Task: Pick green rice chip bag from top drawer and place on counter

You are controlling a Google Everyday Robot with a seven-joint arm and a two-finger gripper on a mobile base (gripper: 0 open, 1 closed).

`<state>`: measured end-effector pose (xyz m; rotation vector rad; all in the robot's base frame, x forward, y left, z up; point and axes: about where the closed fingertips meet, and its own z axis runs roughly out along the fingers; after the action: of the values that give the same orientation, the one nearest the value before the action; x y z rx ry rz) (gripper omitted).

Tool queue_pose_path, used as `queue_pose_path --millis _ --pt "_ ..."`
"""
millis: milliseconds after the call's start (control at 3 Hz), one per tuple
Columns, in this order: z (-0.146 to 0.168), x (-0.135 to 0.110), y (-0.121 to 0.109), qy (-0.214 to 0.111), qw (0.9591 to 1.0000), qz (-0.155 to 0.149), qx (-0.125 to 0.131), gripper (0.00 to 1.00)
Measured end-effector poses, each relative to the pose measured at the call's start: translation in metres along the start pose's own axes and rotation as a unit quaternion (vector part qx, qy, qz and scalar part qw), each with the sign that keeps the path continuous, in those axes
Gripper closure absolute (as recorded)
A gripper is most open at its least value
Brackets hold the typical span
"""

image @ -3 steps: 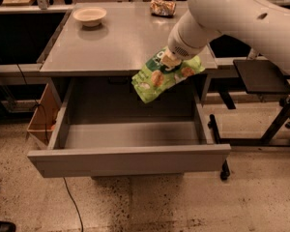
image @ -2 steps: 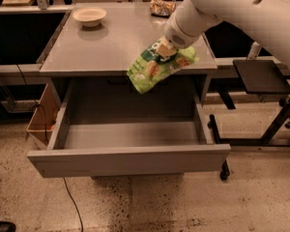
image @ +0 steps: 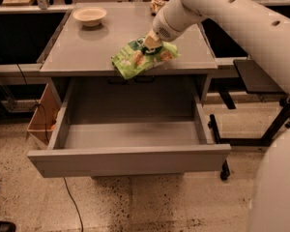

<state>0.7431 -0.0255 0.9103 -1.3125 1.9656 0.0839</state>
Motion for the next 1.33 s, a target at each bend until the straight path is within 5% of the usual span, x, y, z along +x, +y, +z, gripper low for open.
queue_pose_path --millis 667,1333 --pt "0.013 -0.004 -0.034 -0.054 0.9972 0.036 0.036 1.00" --pt "0.022 0.009 -0.018 -0.076 0.9959 0.046 0.021 0.58"
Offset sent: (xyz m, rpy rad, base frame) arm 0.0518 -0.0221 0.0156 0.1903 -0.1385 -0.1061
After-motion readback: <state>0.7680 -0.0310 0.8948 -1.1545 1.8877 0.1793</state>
